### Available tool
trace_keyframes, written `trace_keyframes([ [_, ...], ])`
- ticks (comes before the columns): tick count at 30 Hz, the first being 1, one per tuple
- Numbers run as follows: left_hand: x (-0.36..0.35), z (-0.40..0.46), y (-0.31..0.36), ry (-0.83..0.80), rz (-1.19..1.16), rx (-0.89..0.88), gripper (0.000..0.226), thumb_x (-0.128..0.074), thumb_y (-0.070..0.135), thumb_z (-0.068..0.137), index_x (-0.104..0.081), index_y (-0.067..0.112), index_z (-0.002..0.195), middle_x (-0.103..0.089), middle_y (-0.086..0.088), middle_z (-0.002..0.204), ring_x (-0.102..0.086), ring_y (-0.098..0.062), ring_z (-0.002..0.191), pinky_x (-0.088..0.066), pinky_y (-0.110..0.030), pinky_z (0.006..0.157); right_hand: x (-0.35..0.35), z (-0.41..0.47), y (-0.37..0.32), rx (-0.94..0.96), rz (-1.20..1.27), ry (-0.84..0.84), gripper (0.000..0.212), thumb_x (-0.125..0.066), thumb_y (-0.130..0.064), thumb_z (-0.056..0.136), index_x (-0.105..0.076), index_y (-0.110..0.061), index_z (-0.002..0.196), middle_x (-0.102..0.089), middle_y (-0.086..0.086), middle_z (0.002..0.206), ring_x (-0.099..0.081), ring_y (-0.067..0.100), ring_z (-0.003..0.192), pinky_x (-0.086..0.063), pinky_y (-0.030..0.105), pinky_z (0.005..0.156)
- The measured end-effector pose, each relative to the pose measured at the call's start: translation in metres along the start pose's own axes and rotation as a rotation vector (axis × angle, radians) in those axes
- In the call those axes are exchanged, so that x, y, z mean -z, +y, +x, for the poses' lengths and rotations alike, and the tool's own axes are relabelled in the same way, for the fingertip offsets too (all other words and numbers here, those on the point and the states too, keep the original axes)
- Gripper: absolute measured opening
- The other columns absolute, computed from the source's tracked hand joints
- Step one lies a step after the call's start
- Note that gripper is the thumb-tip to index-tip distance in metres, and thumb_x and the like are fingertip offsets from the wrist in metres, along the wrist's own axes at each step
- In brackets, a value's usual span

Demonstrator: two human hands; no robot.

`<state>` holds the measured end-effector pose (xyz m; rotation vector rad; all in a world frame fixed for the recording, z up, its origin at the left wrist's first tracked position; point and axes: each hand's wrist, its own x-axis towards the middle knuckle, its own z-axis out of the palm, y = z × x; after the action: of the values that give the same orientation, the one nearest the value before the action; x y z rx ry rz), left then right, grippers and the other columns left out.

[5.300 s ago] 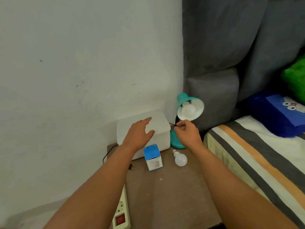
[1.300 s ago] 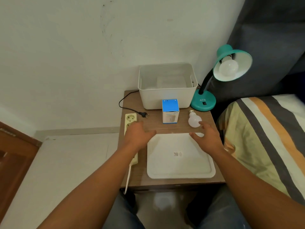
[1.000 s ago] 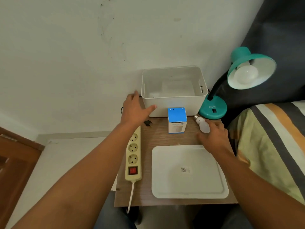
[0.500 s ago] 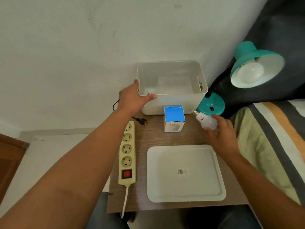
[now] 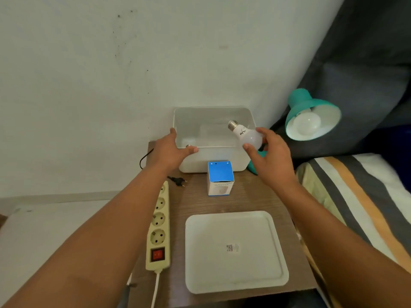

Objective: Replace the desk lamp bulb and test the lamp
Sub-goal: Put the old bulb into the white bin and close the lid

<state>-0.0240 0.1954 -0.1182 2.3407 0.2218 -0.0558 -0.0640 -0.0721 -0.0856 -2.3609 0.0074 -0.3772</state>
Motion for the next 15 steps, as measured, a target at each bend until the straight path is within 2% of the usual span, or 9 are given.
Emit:
trace_keyframes([
  [1,0.000,0.001,-0.001,0.001,-0.001,0.006,0.114,-0.074,0.065,0.074,-0.017,0.013,0.158,-0.043,-0.009,0.154,-0.042,-0.026,0.140,-0.040,-0.040,0.111,-0.007,0.010,-0.002,-0.011,-0.030,-0.012,0.055,-0.064,-0.051,0.085,-0.052,-0.026,0.133,-0.061,0.004,0.118,-0.056,0.024,0.107,-0.050,0.043,0.091],
  [3,-0.001,0.002,-0.001,0.005,-0.001,0.013,0.115,-0.075,0.066,0.073,-0.018,0.015,0.158,-0.043,-0.008,0.154,-0.042,-0.025,0.140,-0.041,-0.040,0.110,-0.019,0.028,-0.006,-0.053,-0.108,-0.033,0.056,-0.062,-0.052,0.086,-0.051,-0.026,0.134,-0.063,0.007,0.120,-0.055,0.030,0.112,-0.049,0.047,0.092],
  [10,-0.004,0.004,-0.002,0.036,0.017,0.017,0.112,-0.074,0.065,0.075,-0.016,0.018,0.158,-0.036,-0.005,0.159,-0.036,-0.025,0.144,-0.039,-0.038,0.109,-0.051,0.065,-0.011,-0.157,-0.398,-0.132,0.053,-0.057,-0.053,0.088,-0.049,-0.023,0.131,-0.061,0.012,0.123,-0.050,0.036,0.118,-0.041,0.046,0.092],
  [15,-0.005,0.006,-0.004,0.043,0.012,0.008,0.111,-0.074,0.064,0.075,-0.017,0.017,0.158,-0.042,-0.007,0.156,-0.041,-0.025,0.141,-0.042,-0.040,0.108,-0.059,0.079,-0.011,-0.190,-0.491,-0.211,0.051,-0.061,-0.048,0.084,-0.049,-0.021,0.126,-0.058,0.011,0.123,-0.046,0.034,0.119,-0.041,0.042,0.086],
])
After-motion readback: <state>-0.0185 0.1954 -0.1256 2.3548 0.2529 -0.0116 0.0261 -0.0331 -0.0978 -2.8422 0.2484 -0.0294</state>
